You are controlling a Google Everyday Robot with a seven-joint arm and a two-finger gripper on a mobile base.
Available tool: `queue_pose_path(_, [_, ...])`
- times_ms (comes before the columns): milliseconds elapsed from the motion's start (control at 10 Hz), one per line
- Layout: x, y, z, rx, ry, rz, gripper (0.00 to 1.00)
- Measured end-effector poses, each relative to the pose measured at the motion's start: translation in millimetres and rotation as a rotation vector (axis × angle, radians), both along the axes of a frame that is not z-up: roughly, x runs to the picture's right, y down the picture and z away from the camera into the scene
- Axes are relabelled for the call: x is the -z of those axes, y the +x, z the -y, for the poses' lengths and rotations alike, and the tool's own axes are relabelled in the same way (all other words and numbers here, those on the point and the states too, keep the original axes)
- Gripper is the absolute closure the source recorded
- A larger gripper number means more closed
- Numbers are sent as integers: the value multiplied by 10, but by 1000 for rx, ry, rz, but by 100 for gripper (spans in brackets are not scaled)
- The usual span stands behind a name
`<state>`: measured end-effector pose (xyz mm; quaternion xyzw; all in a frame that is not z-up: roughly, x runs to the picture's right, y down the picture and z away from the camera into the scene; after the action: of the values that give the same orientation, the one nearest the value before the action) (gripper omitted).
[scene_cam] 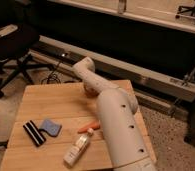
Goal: Drag the ceramic bowl in a circle
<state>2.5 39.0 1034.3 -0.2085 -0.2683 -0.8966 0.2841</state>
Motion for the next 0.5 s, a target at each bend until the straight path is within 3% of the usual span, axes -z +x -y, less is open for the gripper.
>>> queue_pose_path(200, [120, 187, -205, -21, -30, -11, 20])
queue_pose_path(500, [470, 449, -626, -53, -79, -15, 20])
